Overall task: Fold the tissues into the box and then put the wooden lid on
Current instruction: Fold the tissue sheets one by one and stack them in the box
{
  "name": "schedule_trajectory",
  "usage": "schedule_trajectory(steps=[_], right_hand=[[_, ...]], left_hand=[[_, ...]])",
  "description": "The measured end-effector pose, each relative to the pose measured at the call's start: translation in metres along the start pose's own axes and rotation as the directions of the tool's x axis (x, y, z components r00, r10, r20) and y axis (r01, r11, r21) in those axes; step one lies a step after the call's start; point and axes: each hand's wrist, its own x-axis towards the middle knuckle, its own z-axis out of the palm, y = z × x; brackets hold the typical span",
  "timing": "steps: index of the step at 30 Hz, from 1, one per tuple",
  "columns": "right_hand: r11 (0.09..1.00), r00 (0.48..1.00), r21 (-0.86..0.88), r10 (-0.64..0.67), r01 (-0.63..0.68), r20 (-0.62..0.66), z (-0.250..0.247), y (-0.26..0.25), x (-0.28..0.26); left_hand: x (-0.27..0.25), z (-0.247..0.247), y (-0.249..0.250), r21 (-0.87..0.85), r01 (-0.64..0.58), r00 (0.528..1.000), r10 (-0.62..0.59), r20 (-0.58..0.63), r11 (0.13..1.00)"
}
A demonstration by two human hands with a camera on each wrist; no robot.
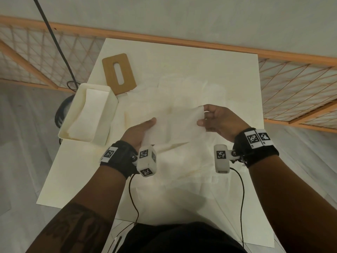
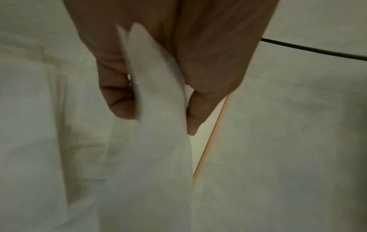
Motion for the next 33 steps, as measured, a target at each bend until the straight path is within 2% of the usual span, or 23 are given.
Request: schedule_trajectory(steps=[4,8,9,13,15,17,20,23,26,30,33], right_hand=[[0.987,0.998,-0.159,-0.009,-0.001,-0.06,0.003,0.011,-0.002],[0.991,0.992,0.082,0.112,-0.107,-0.052,0.004,0.016,-0.006],[0.986,0.988,0.096,0.143,-0.138,-0.051,0.005,0.016,-0.007],[0.972,0.98,-0.166,0.142,-0.164,-0.138,0.003,0.023,-0.003],[0.958,0.971,-0.222,0.136,-0.179,-0.196,-0.002,0.031,-0.001],[0.934,0.959,-0.281,0.153,-0.22,-0.239,-0.009,0.044,-0.001],[0.816,0.946,-0.499,0.169,-0.291,-0.277,-0.008,0.064,-0.005],[0.684,0.949,-0.67,0.107,-0.287,-0.297,0.002,0.077,-0.012],[0.63,0.945,-0.721,0.065,-0.289,-0.322,0.008,0.085,-0.012],[0.593,0.946,-0.75,0.065,-0.293,-0.318,0.014,0.092,-0.005],[0.591,0.933,-0.731,0.115,-0.339,-0.34,0.015,0.093,-0.001]], left_hand=[[0.006,-0.001,-0.009,0.085,-0.027,0.998,0.032,-0.059,0.996],[0.012,-0.006,-0.015,0.224,-0.116,0.987,0.138,-0.083,0.968],[0.013,-0.007,-0.016,0.234,-0.123,0.986,0.145,-0.08,0.964],[0.015,-0.003,-0.019,0.273,-0.126,0.986,0.151,-0.074,0.954],[0.013,-0.002,-0.026,0.317,-0.13,0.986,0.158,-0.062,0.939],[0.011,-0.005,-0.039,0.457,-0.156,0.981,0.19,-0.029,0.876],[0.005,-0.014,-0.065,0.71,-0.195,0.973,0.222,0.056,0.677],[-0.002,-0.017,-0.087,0.856,-0.194,0.967,0.239,0.086,0.479],[0.0,-0.016,-0.095,0.885,-0.178,0.959,0.277,0.058,0.43],[0.007,-0.013,-0.093,0.909,-0.152,0.963,0.264,0.049,0.387],[0.012,-0.01,-0.089,0.949,-0.148,0.962,0.265,0.072,0.28]])
